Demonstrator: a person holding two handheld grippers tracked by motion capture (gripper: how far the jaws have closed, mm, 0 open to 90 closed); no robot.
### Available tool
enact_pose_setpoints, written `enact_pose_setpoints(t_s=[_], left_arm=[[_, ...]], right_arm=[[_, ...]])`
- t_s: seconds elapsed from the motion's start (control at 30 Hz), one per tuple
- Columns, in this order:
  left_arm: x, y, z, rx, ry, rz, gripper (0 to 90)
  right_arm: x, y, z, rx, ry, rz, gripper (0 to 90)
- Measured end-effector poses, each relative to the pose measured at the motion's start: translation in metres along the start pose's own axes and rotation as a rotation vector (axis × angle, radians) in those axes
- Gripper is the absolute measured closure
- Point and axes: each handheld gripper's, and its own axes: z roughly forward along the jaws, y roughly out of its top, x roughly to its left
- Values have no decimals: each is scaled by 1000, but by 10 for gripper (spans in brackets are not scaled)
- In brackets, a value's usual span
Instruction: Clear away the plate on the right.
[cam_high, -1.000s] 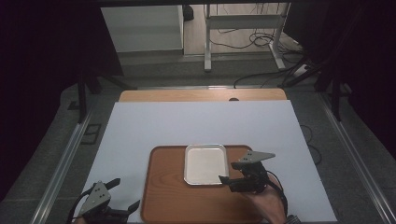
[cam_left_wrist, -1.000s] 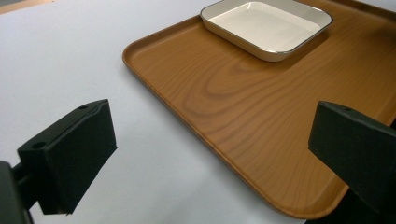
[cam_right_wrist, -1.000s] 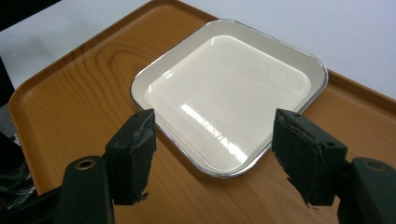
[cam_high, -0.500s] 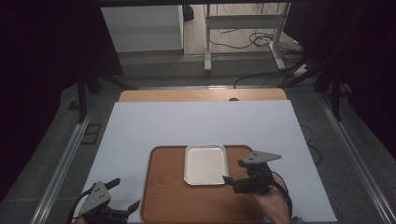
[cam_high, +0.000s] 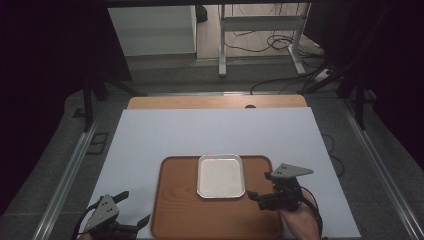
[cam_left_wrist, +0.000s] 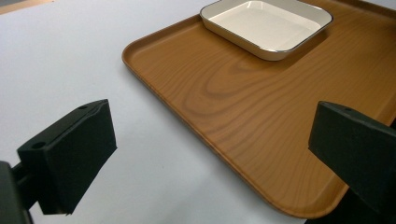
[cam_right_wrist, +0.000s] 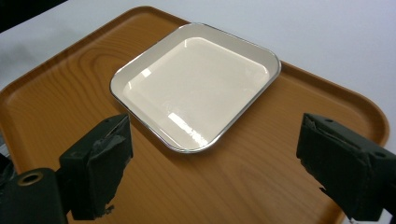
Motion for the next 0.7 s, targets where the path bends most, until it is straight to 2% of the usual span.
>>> enact_pose_setpoints(t_s=[0.27,0.47,0.7], left_arm=[[0,0,0,-1,0,1,4],[0,0,0,-4,2,-5,4],[0,0,0,-4,1,-6,3]], right_arm=[[-2,-2,-8,-16,-5,3,76],[-4,-4,-14,-28,-13,-11,40],[-3,-8,-19,-36,-43,-39,0]])
